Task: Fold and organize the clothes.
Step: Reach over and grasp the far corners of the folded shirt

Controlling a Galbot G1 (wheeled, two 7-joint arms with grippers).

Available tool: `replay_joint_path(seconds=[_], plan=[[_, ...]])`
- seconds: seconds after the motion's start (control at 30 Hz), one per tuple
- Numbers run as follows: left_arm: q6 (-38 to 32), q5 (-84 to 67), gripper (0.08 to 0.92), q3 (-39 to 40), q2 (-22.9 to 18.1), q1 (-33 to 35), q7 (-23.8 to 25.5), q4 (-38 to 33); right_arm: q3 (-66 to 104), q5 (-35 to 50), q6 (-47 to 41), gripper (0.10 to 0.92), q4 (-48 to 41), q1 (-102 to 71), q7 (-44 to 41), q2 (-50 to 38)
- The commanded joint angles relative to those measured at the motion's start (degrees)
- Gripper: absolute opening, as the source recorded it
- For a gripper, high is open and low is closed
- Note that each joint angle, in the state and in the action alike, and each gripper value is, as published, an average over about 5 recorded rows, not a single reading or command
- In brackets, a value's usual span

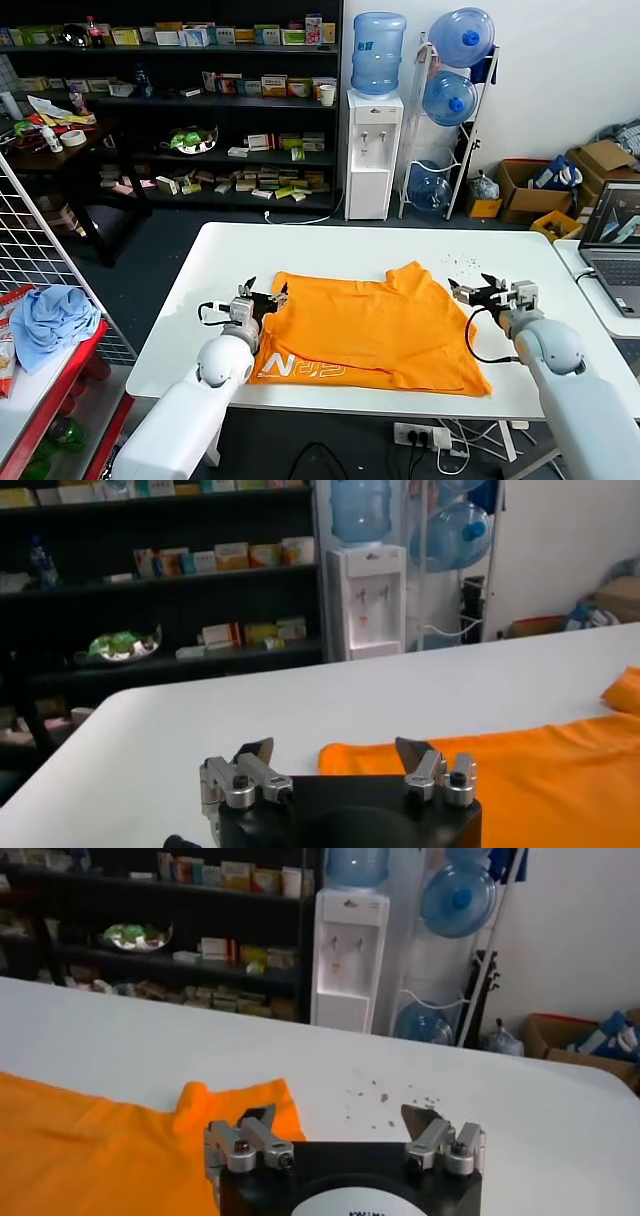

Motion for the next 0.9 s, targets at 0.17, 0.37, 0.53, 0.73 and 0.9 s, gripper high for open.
replay_joint_path(seconds=[0.17, 0.37, 0.53, 0.73, 0.9], plan=[[1.8, -1.8, 0.823, 1.2, -4.8, -9.0, 0.4, 14.9, -2.6, -3.5, 1.1, 0.823, -15.7, 10.6, -4.1, 5.8], [2.1, -1.4, 0.823, 1.7, -5.8, -10.2, 0.9, 17.1, -2.9, -4.3, 1.1, 0.823, -17.5, 10.8, -4.3, 7.2], [1.9, -0.8, 0.823, 1.8, -6.2, -10.7, 1.2, 18.2, -3.2, -5.2, 2.1, 0.823, -19.7, 11.4, -4.6, 8.6], [1.6, 0.2, 0.823, 1.7, -6.9, -11.0, 1.5, 18.9, -3.3, -6.3, 3.3, 0.823, -22.1, 12.0, -5.0, 10.6], [1.0, 1.0, 0.823, 1.7, -6.9, -10.7, 1.8, 19.3, -3.1, -7.3, 4.9, 0.785, -23.9, 12.3, -5.0, 11.9]])
